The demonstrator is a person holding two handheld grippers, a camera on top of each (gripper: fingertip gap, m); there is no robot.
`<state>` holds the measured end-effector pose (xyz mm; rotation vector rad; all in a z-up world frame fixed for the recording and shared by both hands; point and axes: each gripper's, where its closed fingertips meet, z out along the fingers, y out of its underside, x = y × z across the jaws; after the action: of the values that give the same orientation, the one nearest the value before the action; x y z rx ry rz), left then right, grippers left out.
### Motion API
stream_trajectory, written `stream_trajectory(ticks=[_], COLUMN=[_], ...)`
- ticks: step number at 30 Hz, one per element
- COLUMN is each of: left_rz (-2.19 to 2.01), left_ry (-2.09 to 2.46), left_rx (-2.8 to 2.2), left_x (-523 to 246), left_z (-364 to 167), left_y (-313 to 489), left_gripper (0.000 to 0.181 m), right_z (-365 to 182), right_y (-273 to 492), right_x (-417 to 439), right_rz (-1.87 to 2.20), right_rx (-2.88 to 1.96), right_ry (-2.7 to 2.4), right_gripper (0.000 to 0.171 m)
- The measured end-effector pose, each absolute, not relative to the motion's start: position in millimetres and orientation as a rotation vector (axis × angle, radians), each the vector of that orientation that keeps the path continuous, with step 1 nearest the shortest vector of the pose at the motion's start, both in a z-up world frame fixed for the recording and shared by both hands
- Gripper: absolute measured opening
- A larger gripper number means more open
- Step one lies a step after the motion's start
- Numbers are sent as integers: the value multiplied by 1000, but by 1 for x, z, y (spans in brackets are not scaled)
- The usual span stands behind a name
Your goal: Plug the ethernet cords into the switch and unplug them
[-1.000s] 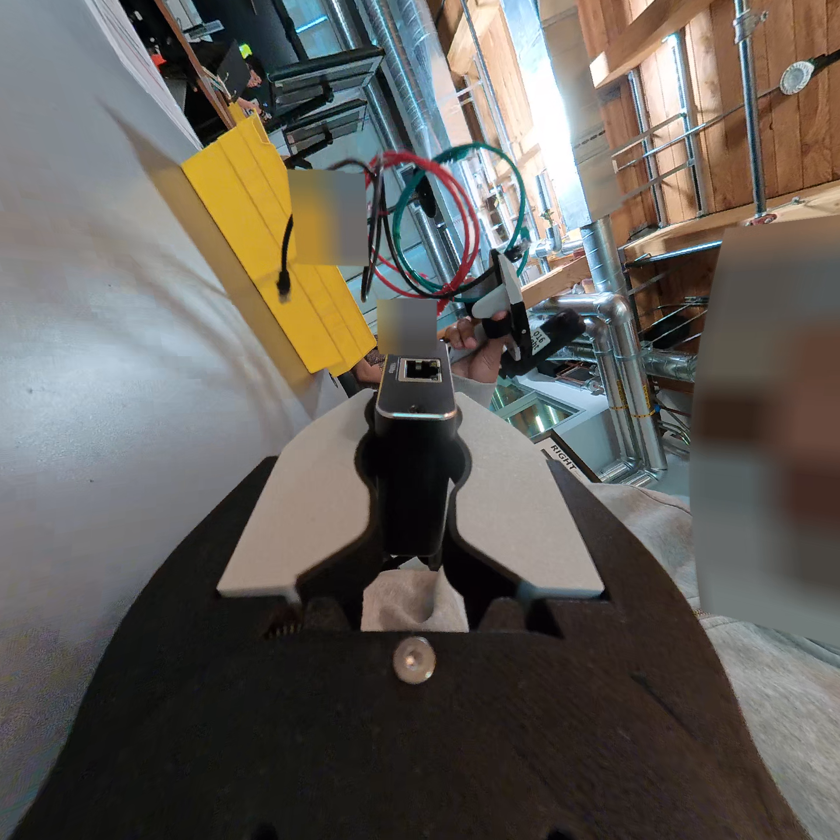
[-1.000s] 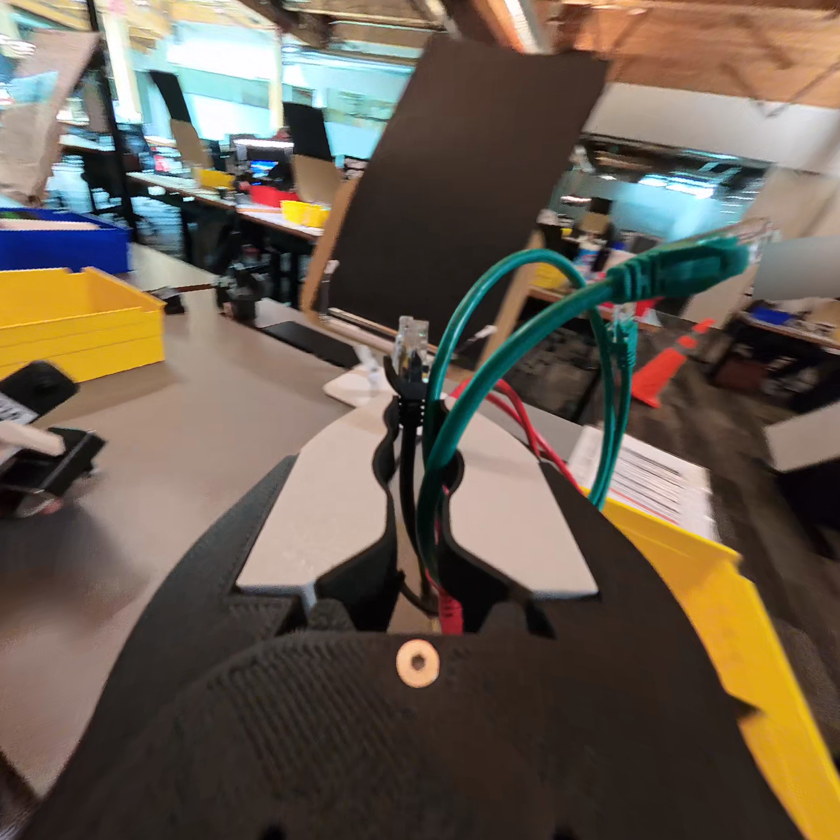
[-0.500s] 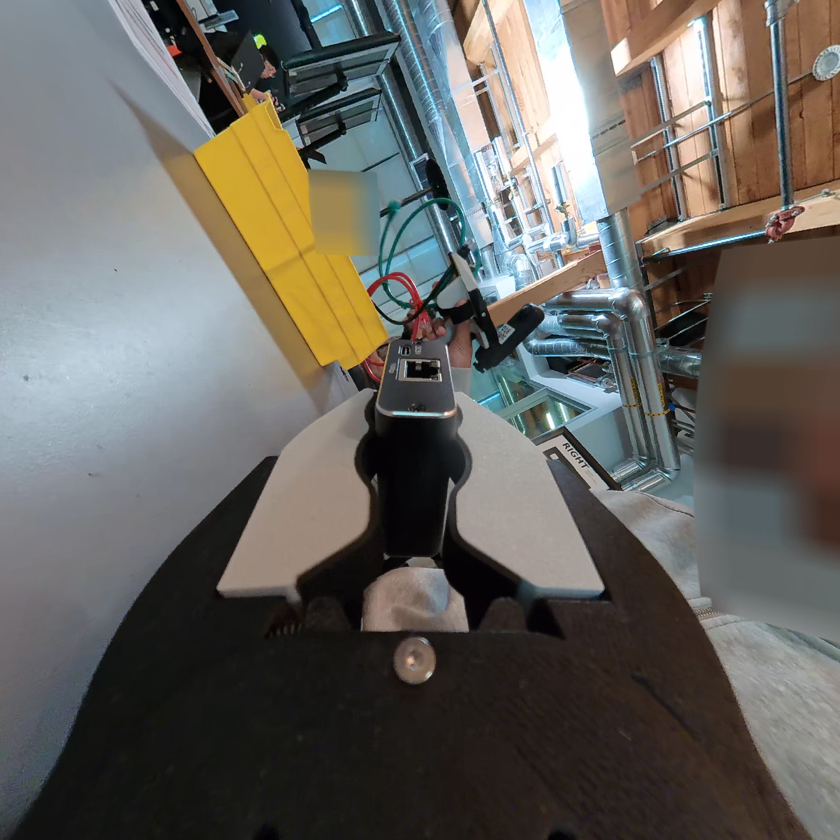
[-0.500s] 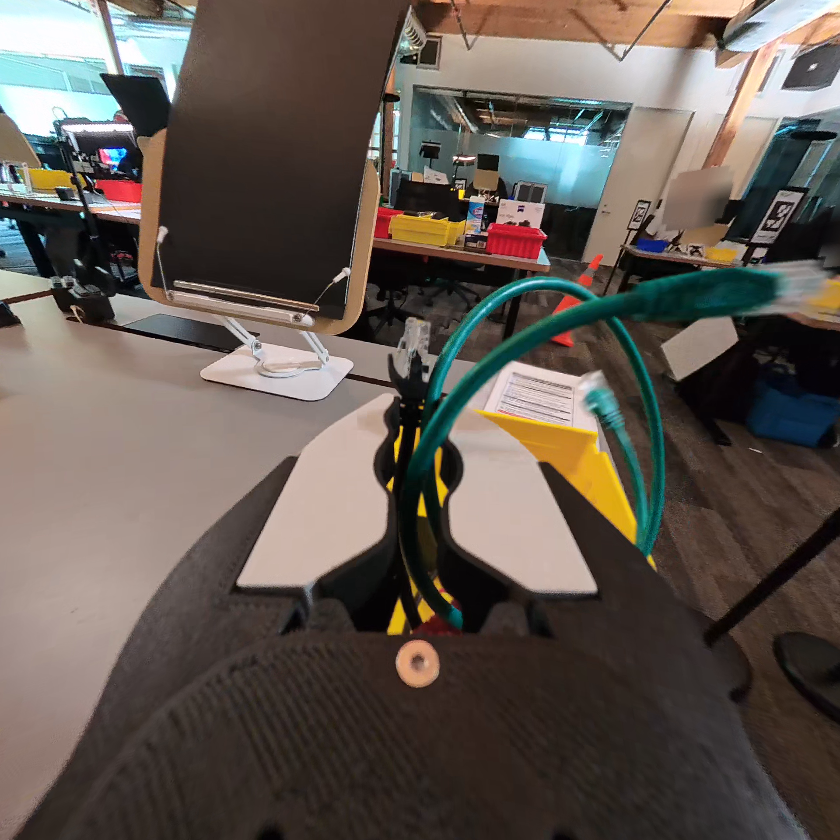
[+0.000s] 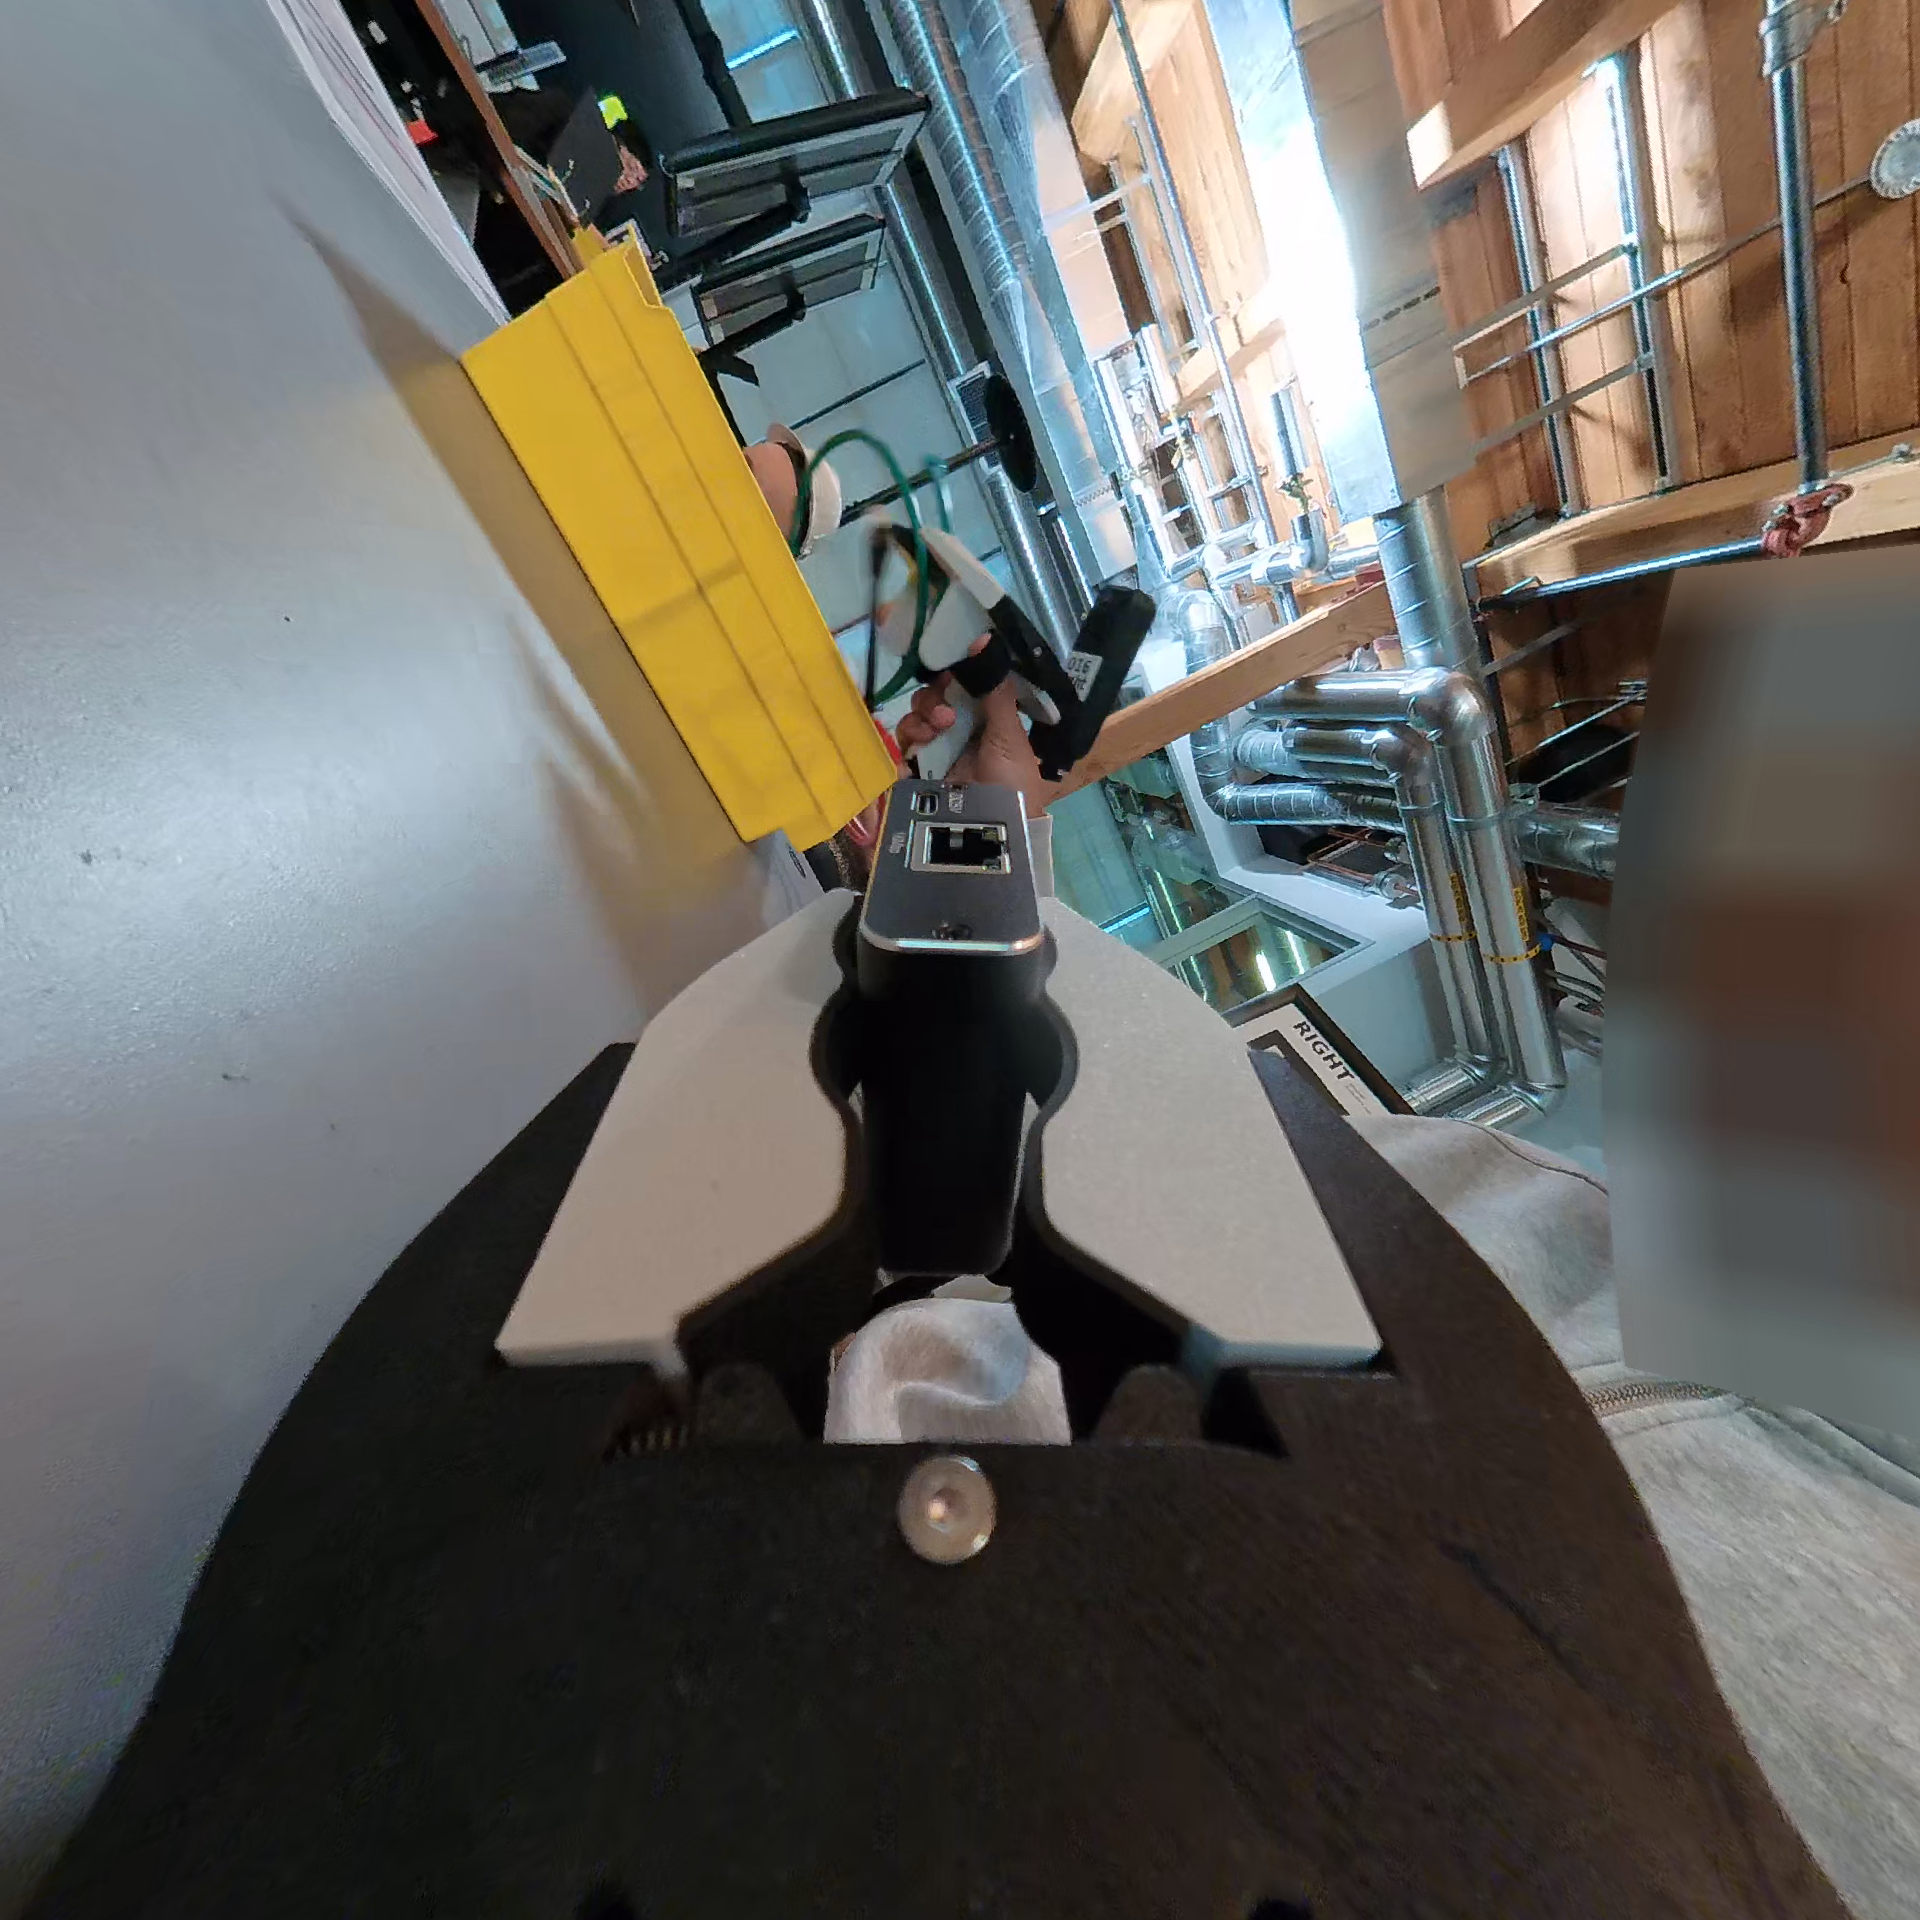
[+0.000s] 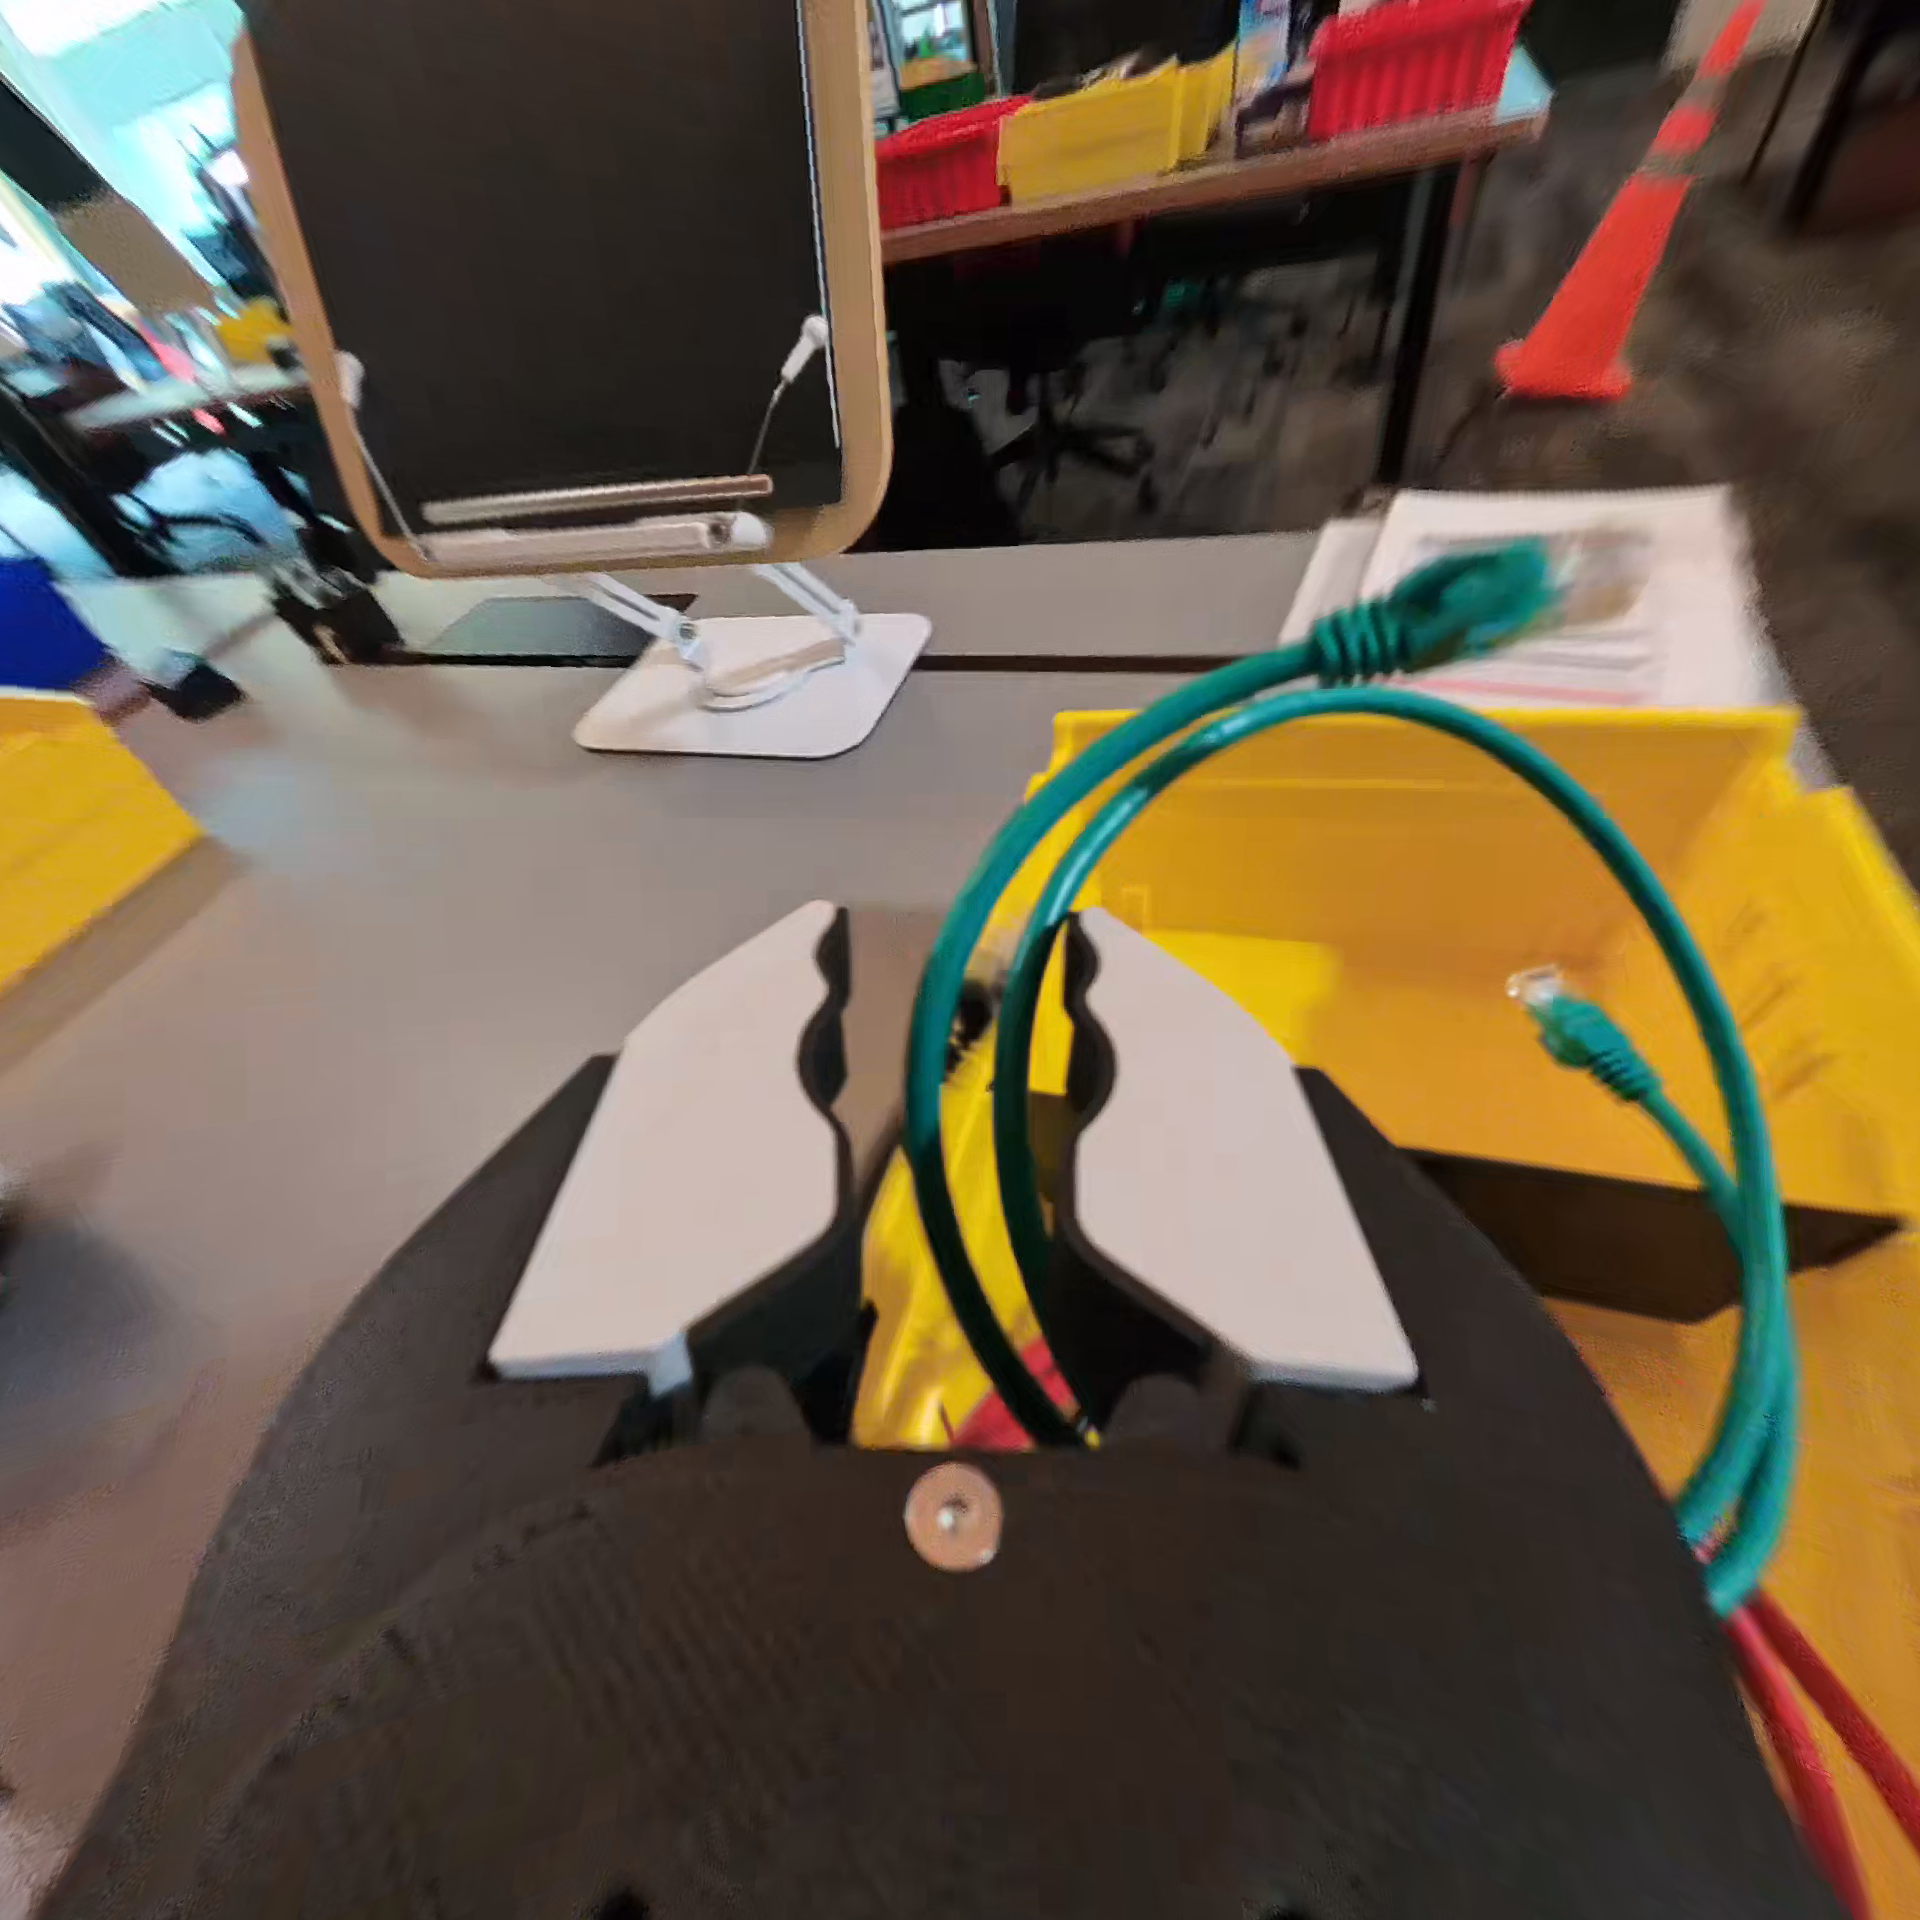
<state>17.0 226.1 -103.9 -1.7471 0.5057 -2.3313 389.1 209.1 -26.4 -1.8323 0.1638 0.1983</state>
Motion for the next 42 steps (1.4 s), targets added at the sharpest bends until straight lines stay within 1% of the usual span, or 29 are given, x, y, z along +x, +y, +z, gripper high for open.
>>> stream_trajectory(ticks=[1, 3, 6, 10, 14, 16, 18, 19, 20, 22, 24, 27, 29, 31, 33, 35, 36, 39, 42], left_rz=[-2333, -2339, -2353, -2362, -2353, -2330, -2306, -2303, -2310, -2358, -2435, -2495, -2518, -2563, -2611, -2631, -2638, -2667, -2631], left_ry=[503, 497, 485, 481, 501, 544, 599, 624, 641, 650, 644, 710, 762, 781, 792, 813, 813, 794, 689], left_rx=[-1746, -1744, -1743, -1742, -1748, -1756, -1760, -1757, -1751, -1736, -1721, -1722, -1717, -1710, -1730, -1763, -1756, -1728, -1695], left_x=[17, 16, 16, 16, 17, 19, 22, 23, 24, 26, 26, 26, 26, 27, 29, 31, 31, 31, 32], left_z=[-104, -104, -103, -103, -104, -105, -105, -105, -104, -101, -98, -97, -96, -94, -96, -100, -99, -95, -90], left_y=[226, 227, 227, 227, 225, 222, 217, 214, 211, 206, 200, 187, 179, 174, 168, 161, 160, 160, 173], left_gripper=[26, 26, 26, 25, 26, 25, 26, 26, 26, 26, 26, 26, 26, 26, 25, 25, 26, 38, 51], right_z=[-22, -2, 38, 84, 104, 97, 74, 56, 34, -15, -62, -102, -112, -119, -124, -128, -128, -122, -95], right_y=[207, 199, 177, 143, 130, 136, 152, 162, 172, 186, 188, 191, 191, 187, 186, 184, 183, 183, 200], right_x=[387, 382, 377, 368, 343, 312, 262, 232, 201, 141, 92, 54, 38, 21, 13, 8, 7, 12, 45], right_rz=[278, 425, 560, 554, 419, 376, 399, 427, 449, 452, 388, 168, 81, 107, 96, 81, 82, 66, -42], right_rx=[-1801, -1691, -1516, -1379, -1338, -1329, -1351, -1388, -1438, -1557, -1658, -1692, -1657, -1635, -1628, -1615, -1605, -1601, -1588], right_ry=[194, 248, 280, 238, 132, 40, -97, -179, -265, -469, -699, -964, -1069, -1117, -1150, -1195, -1205, -1186, -1059], right_gripper=[47, 57, 61, 55, 41, 31, 29, 31, 37, 54, 59, 77, 83, 87, 85, 78, 68, 68, 68])
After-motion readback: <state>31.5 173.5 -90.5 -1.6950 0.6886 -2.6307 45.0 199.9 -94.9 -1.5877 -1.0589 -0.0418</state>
